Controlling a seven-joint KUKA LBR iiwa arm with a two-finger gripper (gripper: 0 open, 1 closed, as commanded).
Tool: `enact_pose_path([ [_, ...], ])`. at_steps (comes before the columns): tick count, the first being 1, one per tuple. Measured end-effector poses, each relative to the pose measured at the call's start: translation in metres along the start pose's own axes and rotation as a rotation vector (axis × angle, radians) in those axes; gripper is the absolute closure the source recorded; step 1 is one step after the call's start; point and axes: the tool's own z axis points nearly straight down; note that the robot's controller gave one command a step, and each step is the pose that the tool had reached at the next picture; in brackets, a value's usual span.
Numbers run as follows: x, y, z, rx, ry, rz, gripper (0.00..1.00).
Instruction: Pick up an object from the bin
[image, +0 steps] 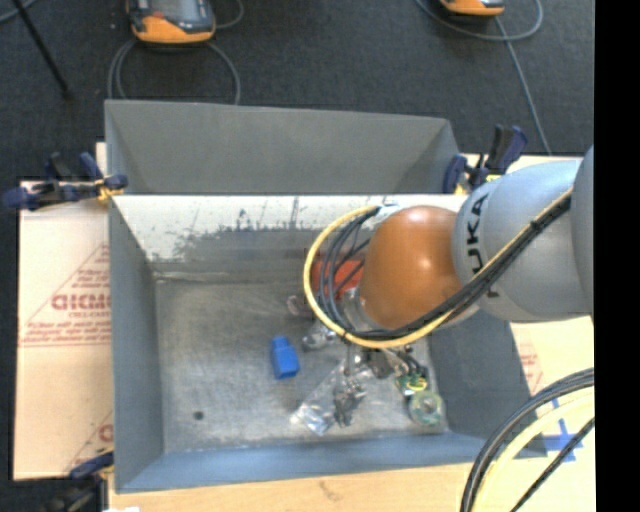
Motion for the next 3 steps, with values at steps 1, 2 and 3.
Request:
enact_pose_path([
  [1, -0.033, 0.054, 0.004, 0.004, 0.002, 0.014, 0.0],
  [2, -0.053, 0.046, 0.033, 0.001, 0.004, 0.084, 0.0],
  [3, -0.055, 0.046, 0.031, 0.001, -0.003, 0.086, 1.0],
])
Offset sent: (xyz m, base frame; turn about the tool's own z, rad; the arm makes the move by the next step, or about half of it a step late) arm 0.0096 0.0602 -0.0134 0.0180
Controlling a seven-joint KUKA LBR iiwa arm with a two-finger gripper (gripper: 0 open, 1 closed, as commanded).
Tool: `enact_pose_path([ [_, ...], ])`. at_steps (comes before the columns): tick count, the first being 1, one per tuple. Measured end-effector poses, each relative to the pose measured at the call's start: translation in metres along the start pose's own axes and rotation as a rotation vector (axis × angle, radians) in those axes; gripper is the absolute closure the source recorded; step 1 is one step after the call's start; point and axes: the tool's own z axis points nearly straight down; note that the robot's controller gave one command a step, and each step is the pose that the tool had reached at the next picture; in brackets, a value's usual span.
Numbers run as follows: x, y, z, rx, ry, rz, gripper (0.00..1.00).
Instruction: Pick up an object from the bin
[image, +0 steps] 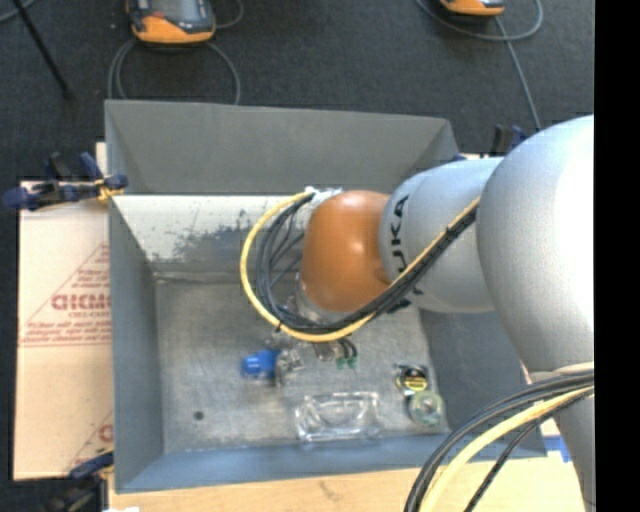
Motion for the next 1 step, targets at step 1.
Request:
enact_pose_path([
  [1, 0.0124, -0.0033, -0.1585, 0.003, 0.0, -0.011, 1.0],
])
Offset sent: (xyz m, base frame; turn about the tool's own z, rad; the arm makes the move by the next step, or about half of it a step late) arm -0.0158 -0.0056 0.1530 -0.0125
